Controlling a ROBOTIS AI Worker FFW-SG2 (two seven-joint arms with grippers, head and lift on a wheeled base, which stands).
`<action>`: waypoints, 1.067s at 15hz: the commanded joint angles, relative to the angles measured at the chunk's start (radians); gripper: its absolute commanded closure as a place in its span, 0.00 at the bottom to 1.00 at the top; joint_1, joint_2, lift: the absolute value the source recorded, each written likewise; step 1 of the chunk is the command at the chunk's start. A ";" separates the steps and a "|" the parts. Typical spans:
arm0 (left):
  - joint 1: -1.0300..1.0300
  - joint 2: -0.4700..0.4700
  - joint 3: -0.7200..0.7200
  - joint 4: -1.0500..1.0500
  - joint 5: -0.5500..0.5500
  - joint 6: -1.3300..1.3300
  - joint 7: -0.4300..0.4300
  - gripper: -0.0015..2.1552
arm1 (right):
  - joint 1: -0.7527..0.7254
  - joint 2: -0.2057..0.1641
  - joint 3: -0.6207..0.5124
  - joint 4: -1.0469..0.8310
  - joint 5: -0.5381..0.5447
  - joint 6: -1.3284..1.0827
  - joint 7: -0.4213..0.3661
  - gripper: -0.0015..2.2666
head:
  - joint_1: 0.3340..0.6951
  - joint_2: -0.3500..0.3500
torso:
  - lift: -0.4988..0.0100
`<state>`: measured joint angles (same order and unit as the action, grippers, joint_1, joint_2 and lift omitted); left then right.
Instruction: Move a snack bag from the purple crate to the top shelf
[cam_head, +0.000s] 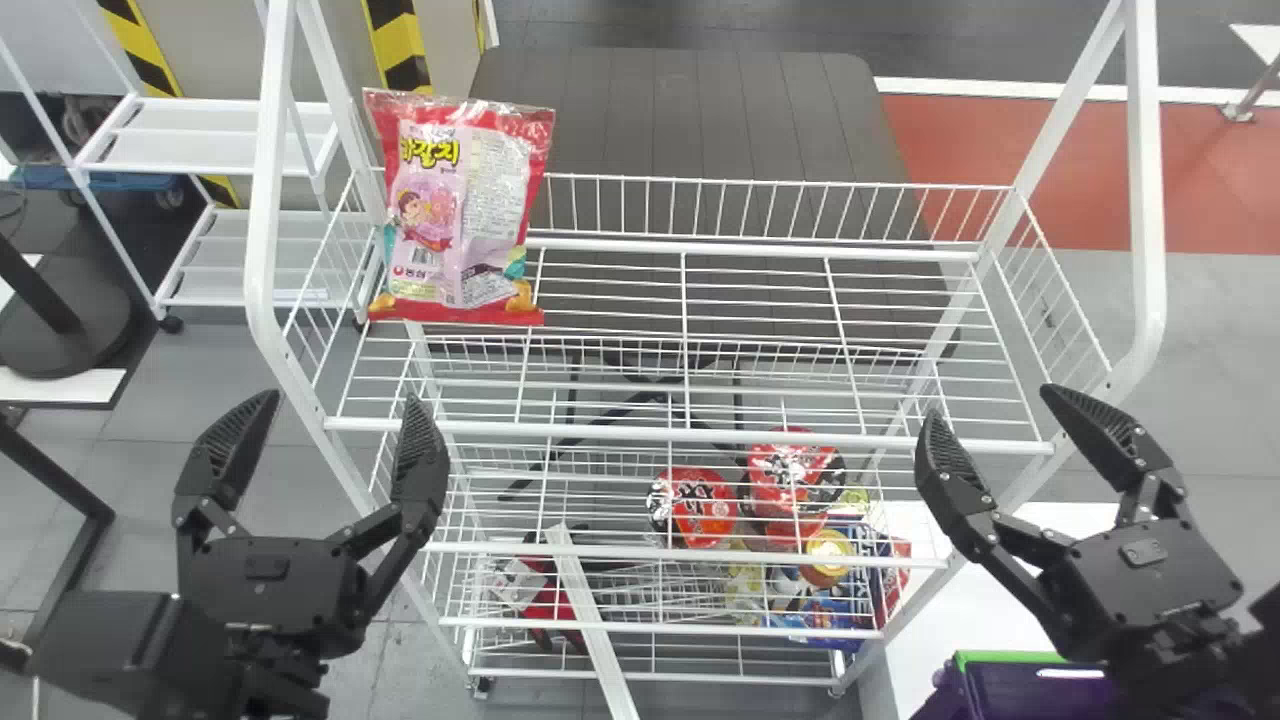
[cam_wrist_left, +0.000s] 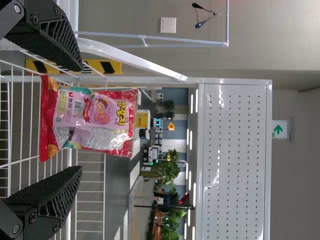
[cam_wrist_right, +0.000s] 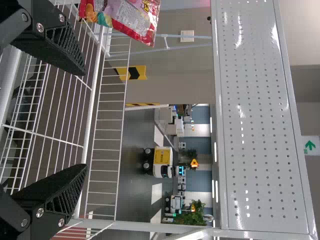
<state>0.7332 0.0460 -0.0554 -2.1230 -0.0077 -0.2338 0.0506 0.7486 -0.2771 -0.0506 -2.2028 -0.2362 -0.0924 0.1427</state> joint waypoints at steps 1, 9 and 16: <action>0.000 0.000 0.000 0.000 0.000 0.000 0.000 0.06 | 0.000 -0.001 0.000 0.000 0.001 0.000 0.000 0.08 | 1.00 0.47 | 0.98; 0.000 0.000 0.000 0.000 0.000 -0.003 0.000 0.06 | 0.000 -0.001 0.000 0.003 -0.002 -0.013 0.015 0.08 | 1.00 0.48 | 0.98; 0.002 0.000 0.000 0.000 0.000 -0.006 0.005 0.06 | 0.000 0.001 0.000 -0.002 -0.022 0.006 0.012 0.08 | 1.00 0.48 | 0.92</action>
<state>0.7337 0.0460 -0.0552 -2.1230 -0.0077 -0.2399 0.0548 0.7486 -0.2763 -0.0506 -2.2043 -0.2589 -0.0837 0.1549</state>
